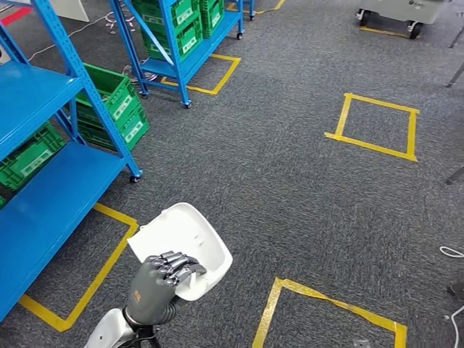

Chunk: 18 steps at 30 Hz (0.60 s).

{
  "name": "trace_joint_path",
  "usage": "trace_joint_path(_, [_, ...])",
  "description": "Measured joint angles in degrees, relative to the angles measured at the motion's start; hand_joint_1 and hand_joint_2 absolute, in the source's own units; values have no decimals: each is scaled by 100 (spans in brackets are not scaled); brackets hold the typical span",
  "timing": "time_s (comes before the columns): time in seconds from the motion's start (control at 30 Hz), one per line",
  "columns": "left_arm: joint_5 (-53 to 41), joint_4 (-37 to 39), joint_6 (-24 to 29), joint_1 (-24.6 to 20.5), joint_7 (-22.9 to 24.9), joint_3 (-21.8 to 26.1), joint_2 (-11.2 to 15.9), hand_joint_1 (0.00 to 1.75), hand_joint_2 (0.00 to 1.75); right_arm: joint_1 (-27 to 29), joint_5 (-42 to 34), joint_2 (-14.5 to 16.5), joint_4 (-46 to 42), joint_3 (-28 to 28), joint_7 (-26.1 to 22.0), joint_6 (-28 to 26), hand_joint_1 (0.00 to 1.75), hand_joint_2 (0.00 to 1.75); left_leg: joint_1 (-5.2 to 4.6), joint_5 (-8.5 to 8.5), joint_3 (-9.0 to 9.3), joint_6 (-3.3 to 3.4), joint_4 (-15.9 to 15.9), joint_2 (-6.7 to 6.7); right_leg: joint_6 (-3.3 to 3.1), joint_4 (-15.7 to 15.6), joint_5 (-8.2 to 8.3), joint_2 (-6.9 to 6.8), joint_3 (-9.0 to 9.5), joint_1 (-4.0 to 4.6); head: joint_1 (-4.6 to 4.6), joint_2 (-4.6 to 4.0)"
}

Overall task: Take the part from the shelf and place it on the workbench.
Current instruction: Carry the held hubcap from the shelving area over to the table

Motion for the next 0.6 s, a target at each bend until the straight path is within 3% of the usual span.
trace_joint_path(0.03, [28, -28, 1, 44, 8, 33, 44, 175, 175, -12, 46, 21, 0, 14, 21, -14, 0, 175, -5, 112, 38, 20, -81, -9, 1, 1, 16, 65, -13, 4, 1, 0])
trace_joint_path(0.07, [82, -73, 2, 92, 3, 82, 84, 175, 175, -39, 110, 51, 0, 37, 66, -41, 0, 175, -8, 308, 190, 42, -375, -38, 7, 1, 33, 135, -22, 6, 2, 0])
trace_joint_path(0.13, [253, -194, 6, 205, -65, 243, 160, 175, 175, -158, 246, 146, -2, 102, 210, -136, 0, 175, 8, 670, 612, 83, -1190, -260, 27, 19, 70, 289, -56, 14, 3, 0])
trace_joint_path(0.2, [381, -293, 15, 298, -172, 437, 239, 175, 175, -317, 326, 262, -16, 164, 369, -235, 0, 175, 22, 780, 824, 91, -1648, -439, 74, 38, 114, 436, -128, 12, 4, 0])
trace_joint_path(0.27, [416, -338, 22, 334, -243, 561, 305, 175, 175, -416, 348, 349, -30, 198, 480, -296, 0, 175, 20, 795, 816, 113, -1706, -376, 147, 28, 162, 542, -197, -5, -3, 0])
trace_joint_path(0.33, [435, -362, 25, 333, -275, 604, 338, 175, 175, -461, 347, 417, -33, 213, 530, -322, 0, 175, 32, 849, 815, 172, -1745, -266, 200, 175, 77, 345, -302, -1, 10, 0])
trace_joint_path(0.4, [447, -375, 29, 338, -287, 617, 350, 175, 175, -518, 346, 470, -34, 221, 537, -326, 0, 175, 37, 872, 816, 202, -1766, -126, 247, 766, -268, -42, -576, 1, 36, 0])
trace_joint_path(0.43, [446, -376, 32, 345, -290, 622, 357, 175, 175, -547, 346, 485, -37, 224, 535, -326, 0, 175, 32, 870, 814, 207, -1764, -47, 277, 1168, -471, -159, -753, -9, 44, 0])
trace_joint_path(0.5, [445, -375, 32, 353, -291, 631, 371, 175, 175, -572, 346, 505, -45, 232, 532, -325, 0, 175, 29, 862, 815, 204, -1763, 112, 322, 1693, -662, -238, -957, -36, 43, 0])
trace_joint_path(0.53, [445, -375, 32, 352, -291, 632, 376, 175, 175, -571, 346, 510, -49, 234, 532, -325, 0, 175, 30, 848, 820, 194, -1762, 185, 336, 1646, -601, -257, -904, -48, 44, 0])
trace_joint_path(0.6, [445, -375, 32, 338, -291, 633, 386, 175, 175, -570, 344, 515, -62, 237, 538, -327, 0, 175, 34, 807, 854, 153, -1760, 324, 355, 952, -277, -387, -477, -65, 44, 0])
